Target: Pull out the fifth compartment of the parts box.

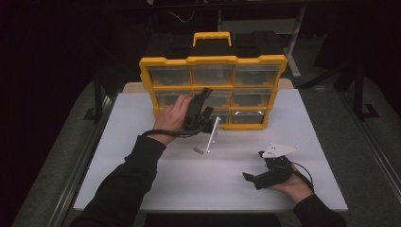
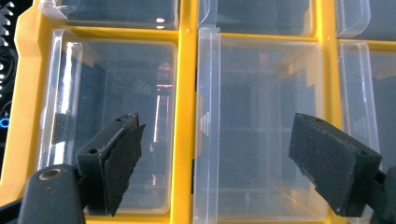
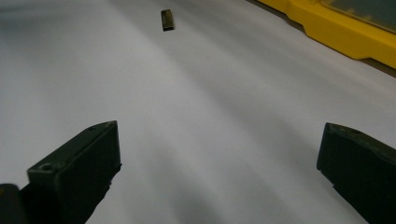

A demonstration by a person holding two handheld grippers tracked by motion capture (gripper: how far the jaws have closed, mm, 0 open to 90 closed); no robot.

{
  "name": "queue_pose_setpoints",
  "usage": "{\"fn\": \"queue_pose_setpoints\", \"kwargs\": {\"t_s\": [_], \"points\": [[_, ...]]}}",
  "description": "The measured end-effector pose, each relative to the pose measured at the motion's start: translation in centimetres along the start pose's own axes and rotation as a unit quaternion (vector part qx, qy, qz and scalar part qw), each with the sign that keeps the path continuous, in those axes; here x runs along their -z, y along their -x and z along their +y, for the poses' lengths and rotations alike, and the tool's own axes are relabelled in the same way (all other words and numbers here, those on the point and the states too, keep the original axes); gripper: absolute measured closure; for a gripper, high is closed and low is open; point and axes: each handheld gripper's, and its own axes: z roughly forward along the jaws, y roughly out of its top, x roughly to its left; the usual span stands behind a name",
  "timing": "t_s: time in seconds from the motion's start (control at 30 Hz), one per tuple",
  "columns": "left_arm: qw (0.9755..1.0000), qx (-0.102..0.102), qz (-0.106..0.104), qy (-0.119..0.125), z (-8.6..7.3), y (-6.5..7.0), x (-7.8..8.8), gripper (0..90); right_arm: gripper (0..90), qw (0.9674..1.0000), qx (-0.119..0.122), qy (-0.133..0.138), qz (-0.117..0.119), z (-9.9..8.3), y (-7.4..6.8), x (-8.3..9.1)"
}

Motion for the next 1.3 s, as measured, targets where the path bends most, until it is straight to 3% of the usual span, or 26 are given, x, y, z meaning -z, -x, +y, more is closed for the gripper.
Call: {"fn": "queue_pose_setpoints", "kwargs": {"t_s": [0.3,0.6,0.9,1.3], "points": [[0.9999,0.007,0.004,-0.006,0.0,-0.1,-0.2,22.8,0.0,1.0000,0.002,-0.001,-0.001,0.0,0.0,0.0],[0.9999,0.003,-0.002,-0.012,0.3,-0.4,-0.3,35.2,0.0,1.0000,0.002,0.000,-0.001,0.0,0.0,0.0],[0.9996,0.015,-0.012,-0.020,0.6,-0.6,-0.5,49.2,0.0,1.0000,0.002,0.000,-0.001,0.0,0.0,0.1],[0.9991,0.021,-0.025,-0.026,0.8,-1.0,-0.6,59.5,0.0,1.0000,0.000,0.003,-0.002,0.0,0.0,0.1]]}}
